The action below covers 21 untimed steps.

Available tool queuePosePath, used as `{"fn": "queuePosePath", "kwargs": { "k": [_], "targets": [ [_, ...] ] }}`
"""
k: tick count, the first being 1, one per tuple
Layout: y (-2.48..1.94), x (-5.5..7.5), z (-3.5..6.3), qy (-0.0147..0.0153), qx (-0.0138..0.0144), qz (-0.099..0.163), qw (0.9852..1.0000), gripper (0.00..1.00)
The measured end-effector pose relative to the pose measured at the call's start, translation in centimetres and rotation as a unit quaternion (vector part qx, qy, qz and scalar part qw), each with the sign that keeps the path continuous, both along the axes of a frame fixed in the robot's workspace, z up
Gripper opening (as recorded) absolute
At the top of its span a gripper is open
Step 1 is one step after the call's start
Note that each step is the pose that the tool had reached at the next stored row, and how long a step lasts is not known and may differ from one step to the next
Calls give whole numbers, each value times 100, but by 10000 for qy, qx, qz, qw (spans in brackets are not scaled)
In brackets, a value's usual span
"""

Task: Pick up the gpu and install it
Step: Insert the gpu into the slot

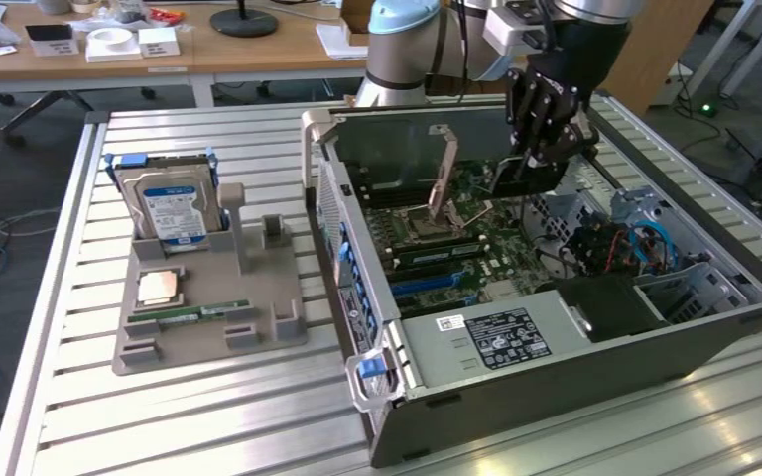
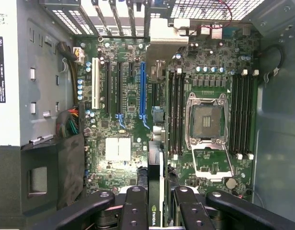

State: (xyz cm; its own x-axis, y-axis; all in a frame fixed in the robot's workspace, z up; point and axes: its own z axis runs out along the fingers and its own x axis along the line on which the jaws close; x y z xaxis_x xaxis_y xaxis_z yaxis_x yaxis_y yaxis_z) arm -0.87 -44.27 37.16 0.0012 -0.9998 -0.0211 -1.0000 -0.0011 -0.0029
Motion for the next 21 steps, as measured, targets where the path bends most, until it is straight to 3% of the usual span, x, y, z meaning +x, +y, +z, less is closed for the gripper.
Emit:
{"fn": "queuePosePath", "kwargs": {
  "k": [13,21],
  "targets": [
    [0,0,-148,0,1,0,10000,26],
    [0,0,-157,0,1,0,10000,26]
  ]
}}
